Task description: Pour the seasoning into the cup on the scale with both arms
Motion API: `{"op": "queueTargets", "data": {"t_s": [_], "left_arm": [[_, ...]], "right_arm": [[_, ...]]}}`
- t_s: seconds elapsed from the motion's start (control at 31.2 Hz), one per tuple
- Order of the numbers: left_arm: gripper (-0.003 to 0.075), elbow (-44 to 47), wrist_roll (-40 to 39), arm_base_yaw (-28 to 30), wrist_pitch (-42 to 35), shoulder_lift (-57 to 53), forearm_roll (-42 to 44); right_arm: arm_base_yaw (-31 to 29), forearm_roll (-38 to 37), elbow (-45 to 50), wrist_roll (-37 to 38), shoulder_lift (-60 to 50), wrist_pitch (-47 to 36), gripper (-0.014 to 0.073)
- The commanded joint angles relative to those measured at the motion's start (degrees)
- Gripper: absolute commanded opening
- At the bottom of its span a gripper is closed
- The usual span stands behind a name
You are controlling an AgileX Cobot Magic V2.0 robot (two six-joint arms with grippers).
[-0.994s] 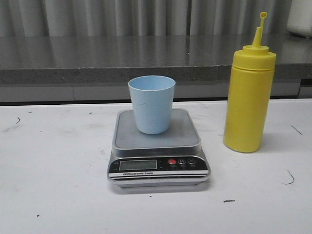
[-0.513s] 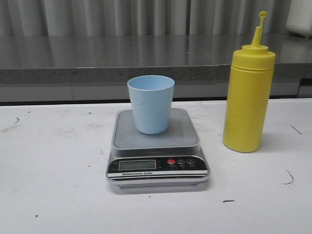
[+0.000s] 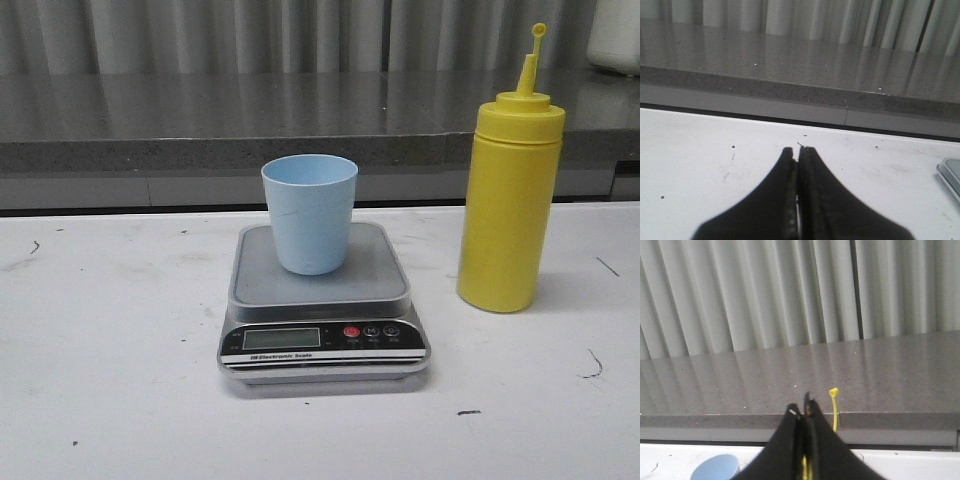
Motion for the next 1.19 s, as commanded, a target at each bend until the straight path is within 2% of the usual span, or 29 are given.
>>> {"op": "queueTargets", "data": {"t_s": [0.0, 0.38, 0.45, 0.51, 0.64, 0.77, 0.83, 0.93, 1.03, 1.15], "left_arm": [[-0.002, 1.47, -0.58, 0.03, -5.05, -0.87, -0.09], [-0.002, 1.47, -0.58, 0.03, -5.05, -0.87, -0.09], [-0.002, 1.47, -0.58, 0.03, -5.05, -0.87, -0.09], [-0.002, 1.47, -0.58, 0.03, -5.05, -0.87, -0.09], [-0.002, 1.47, -0.58, 0.03, -5.05, -0.87, -0.09], [-0.002, 1.47, -0.58, 0.03, -5.05, -0.87, -0.09], [-0.002, 1.47, -0.58, 0.03, -5.05, -0.87, -0.09], [-0.002, 1.47, -0.58, 0.03, -5.05, -0.87, -0.09], [-0.002, 1.47, -0.58, 0.03, -5.05, -0.87, -0.09], [-0.002, 1.47, -0.58, 0.03, -5.05, -0.87, -0.09]], "right_arm": [[0.08, -1.61, -1.79, -0.65, 0.32, -1.88, -0.0113], [0.07, -3.03, -0.77, -0.65, -0.05, -3.9, -0.0113], [-0.42, -9.79, 0.44, 0.08, -0.57, -2.36, -0.0113], [-1.23, -17.42, 2.33, 4.31, -0.7, -0.36, -0.0113], [-5.05, -32.35, 7.21, 21.75, -1.81, 1.14, -0.0113], [-12.44, -56.03, 13.62, 40.1, -4.23, 1.14, -0.0113], [-16.15, -65.09, 16.42, 46.7, -5.76, 1.09, -0.0113], [-20.62, -69.97, 19.51, 51.4, -7.95, 1.09, -0.0113], [-24.41, -70.18, 19.39, 53.47, -10.57, 6.8, -0.0113], [-26.7, -70.13, 19.6, 53.47, -13.21, 10.32, -0.0113]]}}
